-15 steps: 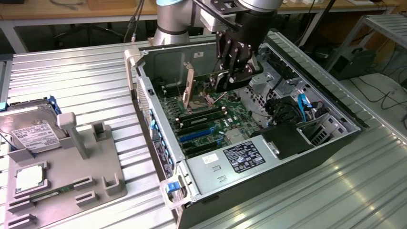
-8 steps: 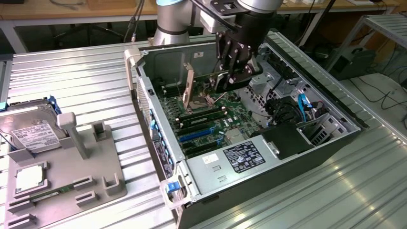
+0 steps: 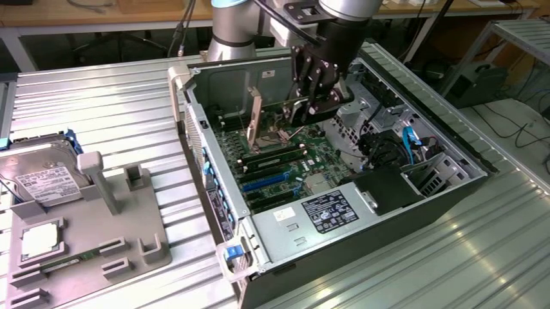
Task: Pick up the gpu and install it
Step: 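Insert the gpu into the slot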
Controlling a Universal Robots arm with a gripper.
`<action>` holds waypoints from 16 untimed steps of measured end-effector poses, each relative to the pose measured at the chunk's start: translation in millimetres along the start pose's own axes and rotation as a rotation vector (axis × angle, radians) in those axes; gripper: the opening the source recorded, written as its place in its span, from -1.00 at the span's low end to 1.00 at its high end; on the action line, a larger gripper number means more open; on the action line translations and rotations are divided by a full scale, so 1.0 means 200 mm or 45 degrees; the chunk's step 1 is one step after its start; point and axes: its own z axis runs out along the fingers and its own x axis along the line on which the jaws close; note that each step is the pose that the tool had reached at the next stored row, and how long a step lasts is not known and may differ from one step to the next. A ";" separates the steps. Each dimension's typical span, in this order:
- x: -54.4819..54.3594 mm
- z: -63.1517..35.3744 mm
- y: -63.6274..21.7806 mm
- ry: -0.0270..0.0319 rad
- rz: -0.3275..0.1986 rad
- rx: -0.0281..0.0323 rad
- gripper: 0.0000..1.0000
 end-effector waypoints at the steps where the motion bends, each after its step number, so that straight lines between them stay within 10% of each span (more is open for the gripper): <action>1: 0.00 0.002 0.000 0.0000 0.000 0.0000 -0.44; 16: 0.00 0.075 -0.001 -0.0002 0.000 -0.0015 -0.44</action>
